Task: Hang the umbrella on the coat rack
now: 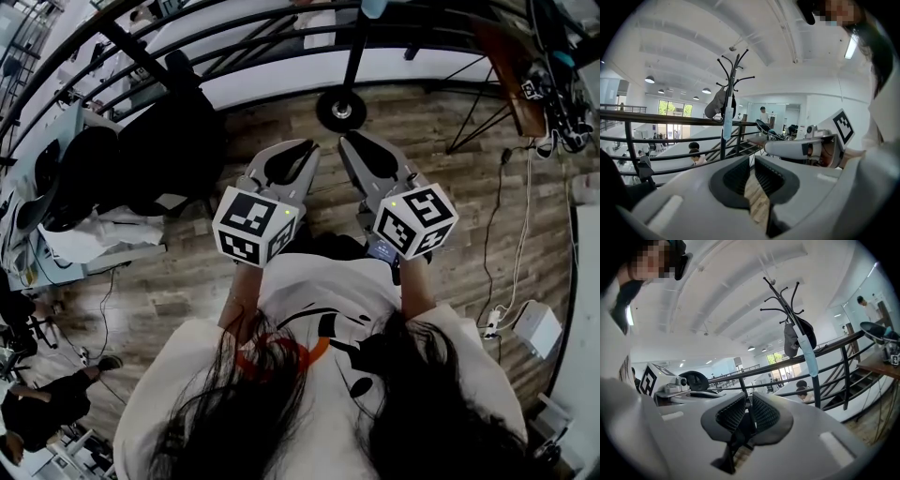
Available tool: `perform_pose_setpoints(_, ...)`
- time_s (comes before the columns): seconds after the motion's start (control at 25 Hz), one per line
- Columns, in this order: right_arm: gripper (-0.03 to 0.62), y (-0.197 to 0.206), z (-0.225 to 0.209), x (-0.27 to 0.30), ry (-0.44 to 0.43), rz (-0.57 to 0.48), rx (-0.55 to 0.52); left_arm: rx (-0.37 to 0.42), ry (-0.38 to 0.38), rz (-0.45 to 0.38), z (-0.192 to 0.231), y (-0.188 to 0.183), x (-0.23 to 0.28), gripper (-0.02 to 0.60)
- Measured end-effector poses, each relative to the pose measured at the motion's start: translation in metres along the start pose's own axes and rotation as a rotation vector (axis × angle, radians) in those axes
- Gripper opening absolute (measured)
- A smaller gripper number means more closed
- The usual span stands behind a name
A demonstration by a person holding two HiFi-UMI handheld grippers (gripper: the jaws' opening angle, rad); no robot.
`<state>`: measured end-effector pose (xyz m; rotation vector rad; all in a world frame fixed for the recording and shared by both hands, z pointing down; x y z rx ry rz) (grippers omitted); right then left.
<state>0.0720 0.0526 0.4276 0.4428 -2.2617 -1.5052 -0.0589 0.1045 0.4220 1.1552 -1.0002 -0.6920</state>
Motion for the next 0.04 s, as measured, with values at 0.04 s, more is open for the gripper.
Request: perform_pose_setpoints(0.04,0.051,-0.0006,-0.0015,0.001,0.001,-0.002,-0.002,0.002,-0.002,0.001,0.0011,0.0,0.0012,0.032)
Point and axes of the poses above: the fingertips, and each gripper's own axes: x forward along the fingers, z to its left, y out of its underside, the point moved 7 cm from there along -x, backward along the fingers, and after that the axes turned 3 degrees about x, right-handed, at the moved point
